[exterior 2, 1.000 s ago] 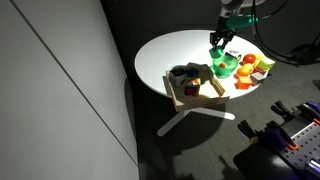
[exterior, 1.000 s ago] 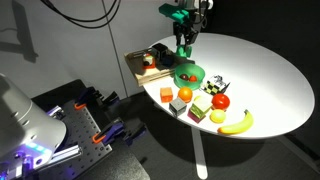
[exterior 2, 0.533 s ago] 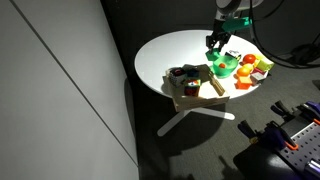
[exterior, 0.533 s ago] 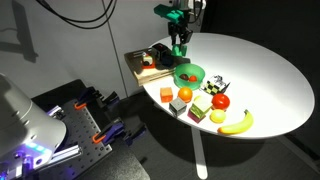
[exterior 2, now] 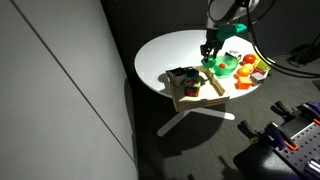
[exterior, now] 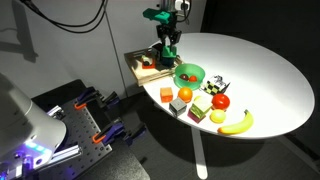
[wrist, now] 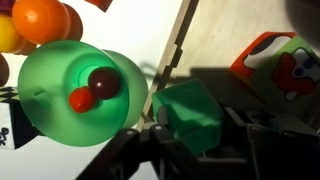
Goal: Put the green block in the box
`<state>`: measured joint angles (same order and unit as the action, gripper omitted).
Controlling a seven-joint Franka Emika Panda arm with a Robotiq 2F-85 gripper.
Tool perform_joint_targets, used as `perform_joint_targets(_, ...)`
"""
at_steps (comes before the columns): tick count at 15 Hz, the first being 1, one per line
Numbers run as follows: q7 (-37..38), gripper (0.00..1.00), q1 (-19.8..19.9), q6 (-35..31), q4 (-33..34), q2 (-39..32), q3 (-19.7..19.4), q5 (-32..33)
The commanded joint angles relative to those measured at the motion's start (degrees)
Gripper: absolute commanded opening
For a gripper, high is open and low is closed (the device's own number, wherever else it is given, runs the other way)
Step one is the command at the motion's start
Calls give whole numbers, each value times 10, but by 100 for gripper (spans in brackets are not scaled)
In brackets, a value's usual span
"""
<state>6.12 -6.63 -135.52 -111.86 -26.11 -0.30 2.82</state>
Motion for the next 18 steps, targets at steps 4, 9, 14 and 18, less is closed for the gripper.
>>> perform_joint_targets(4, -23, 32, 2, -57, -54, 20, 35, -9)
perform_joint_targets(9, -23, 32, 0, -148, -91, 10, 47, -8)
perform_joint_targets(14, -27, 98, 5, -183, -113, 11, 56, -17)
perform_joint_targets(18, -23, 100, 6, -189, -113, 19, 56, -23)
